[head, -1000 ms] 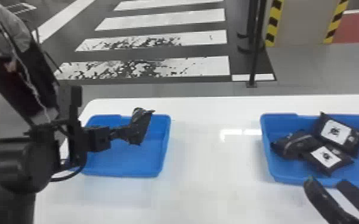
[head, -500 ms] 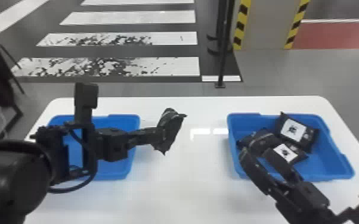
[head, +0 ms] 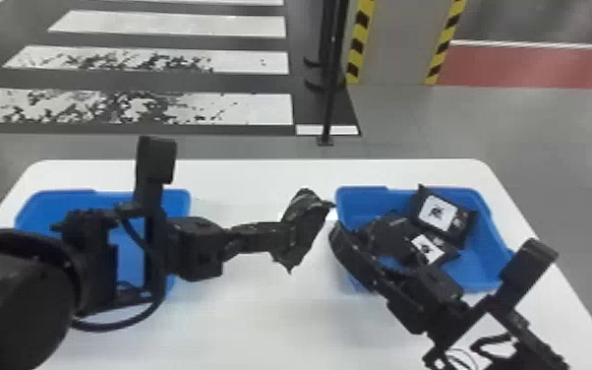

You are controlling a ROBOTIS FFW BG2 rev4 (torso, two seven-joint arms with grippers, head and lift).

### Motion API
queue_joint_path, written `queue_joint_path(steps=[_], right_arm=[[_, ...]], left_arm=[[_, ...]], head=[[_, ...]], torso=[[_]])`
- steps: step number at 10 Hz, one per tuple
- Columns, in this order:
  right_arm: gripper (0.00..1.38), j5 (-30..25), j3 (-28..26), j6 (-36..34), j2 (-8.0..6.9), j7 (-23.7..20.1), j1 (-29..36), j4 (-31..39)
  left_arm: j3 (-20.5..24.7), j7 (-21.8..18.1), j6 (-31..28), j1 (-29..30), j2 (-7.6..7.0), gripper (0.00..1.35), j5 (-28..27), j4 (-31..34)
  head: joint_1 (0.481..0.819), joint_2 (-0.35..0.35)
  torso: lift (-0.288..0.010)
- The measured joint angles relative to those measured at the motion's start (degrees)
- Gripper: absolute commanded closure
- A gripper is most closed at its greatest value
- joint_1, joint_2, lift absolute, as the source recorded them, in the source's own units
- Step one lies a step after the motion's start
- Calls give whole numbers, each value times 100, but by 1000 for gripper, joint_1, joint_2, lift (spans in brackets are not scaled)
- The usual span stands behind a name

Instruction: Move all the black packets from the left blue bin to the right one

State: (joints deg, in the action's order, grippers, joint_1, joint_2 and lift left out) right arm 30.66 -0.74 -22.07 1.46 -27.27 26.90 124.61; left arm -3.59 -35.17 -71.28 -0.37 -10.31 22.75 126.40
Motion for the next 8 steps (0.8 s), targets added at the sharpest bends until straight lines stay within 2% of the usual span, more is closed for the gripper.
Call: queue_joint_path(steps=[3,4,5,6,7,8], right_arm=[[128,82,108,-2,12,40,-175,-128],[188,103,160,-1,17,59,-238,-176],[568,113,193,-1,22,72,-297,-233],[1053,138,207,-5,27,74,-356,-321],[1254,139,210,-8,33,81,-387,-358],[1271,173,211,-8,42,84,-390,-370]], left_arm=[[-277,7,-1,-79,9,1202,151,1],[-368,10,-2,-106,11,1202,196,-2],[-457,10,-16,-128,12,1202,234,-4],[-515,10,-35,-139,12,1202,268,-10],[-539,12,-41,-139,11,1202,296,-17],[-535,16,-44,-134,10,1202,307,-17]], head=[[695,-94],[695,-99],[695,-107],[695,-112],[695,-116],[695,-116]], torso=[[-139],[-139],[-139],[-139],[-139],[-139]])
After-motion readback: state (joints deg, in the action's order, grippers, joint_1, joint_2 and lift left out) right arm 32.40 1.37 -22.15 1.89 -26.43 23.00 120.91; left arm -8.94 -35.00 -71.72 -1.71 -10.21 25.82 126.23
